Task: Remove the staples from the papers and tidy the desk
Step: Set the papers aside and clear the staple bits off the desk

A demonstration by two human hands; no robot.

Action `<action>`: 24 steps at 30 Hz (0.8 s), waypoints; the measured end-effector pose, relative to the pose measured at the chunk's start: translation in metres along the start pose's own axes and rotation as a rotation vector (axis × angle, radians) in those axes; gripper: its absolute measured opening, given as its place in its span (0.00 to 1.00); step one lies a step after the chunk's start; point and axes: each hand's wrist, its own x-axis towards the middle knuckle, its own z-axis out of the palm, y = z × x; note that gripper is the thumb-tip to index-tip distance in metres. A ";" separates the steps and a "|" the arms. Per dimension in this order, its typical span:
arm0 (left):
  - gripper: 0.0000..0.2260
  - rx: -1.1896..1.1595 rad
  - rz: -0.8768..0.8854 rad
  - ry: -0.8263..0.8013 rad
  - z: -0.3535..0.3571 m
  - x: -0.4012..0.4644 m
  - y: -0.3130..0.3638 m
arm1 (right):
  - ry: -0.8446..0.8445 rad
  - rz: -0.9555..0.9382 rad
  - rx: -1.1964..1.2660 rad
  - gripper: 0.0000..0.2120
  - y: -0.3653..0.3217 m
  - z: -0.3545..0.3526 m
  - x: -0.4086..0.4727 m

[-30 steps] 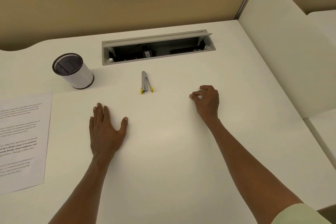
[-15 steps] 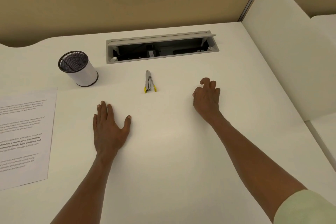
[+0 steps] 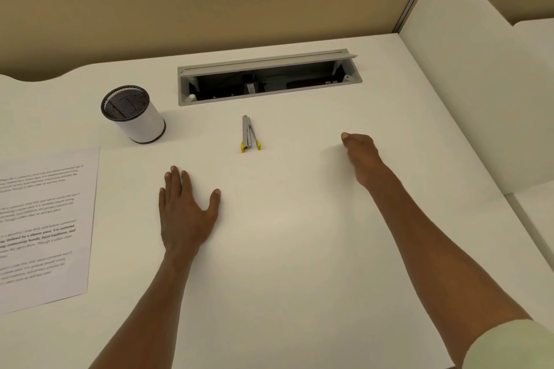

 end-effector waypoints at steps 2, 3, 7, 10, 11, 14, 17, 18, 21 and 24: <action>0.41 0.001 0.001 0.001 0.000 0.000 0.000 | -0.039 0.022 0.099 0.15 -0.002 -0.005 0.005; 0.41 0.002 0.002 0.001 0.000 0.000 0.000 | -0.058 0.032 0.116 0.14 -0.003 -0.006 0.007; 0.41 0.000 -0.001 -0.005 0.000 0.000 -0.001 | -0.067 -0.163 -0.176 0.09 0.006 0.003 0.004; 0.41 0.002 -0.003 -0.012 0.001 0.001 -0.001 | -0.059 -0.415 -0.460 0.09 0.017 0.014 0.003; 0.41 0.004 -0.003 -0.013 0.001 0.001 -0.002 | -0.062 -0.464 -0.523 0.10 0.021 0.016 0.005; 0.40 0.003 -0.001 -0.013 0.001 0.001 -0.002 | -0.042 -0.533 -0.649 0.08 0.029 0.022 0.006; 0.41 -0.001 -0.003 -0.008 0.001 0.001 -0.002 | -0.004 -0.591 -0.685 0.06 0.032 0.024 0.004; 0.41 0.000 -0.002 -0.008 0.002 0.001 -0.001 | 0.003 -0.596 -0.676 0.06 0.032 0.024 0.003; 0.41 0.005 0.000 -0.008 0.002 0.001 -0.001 | 0.027 -0.582 -0.630 0.06 0.031 0.026 0.003; 0.41 0.001 -0.001 -0.007 0.001 0.001 -0.002 | 0.057 -0.608 -0.626 0.05 0.034 0.029 0.005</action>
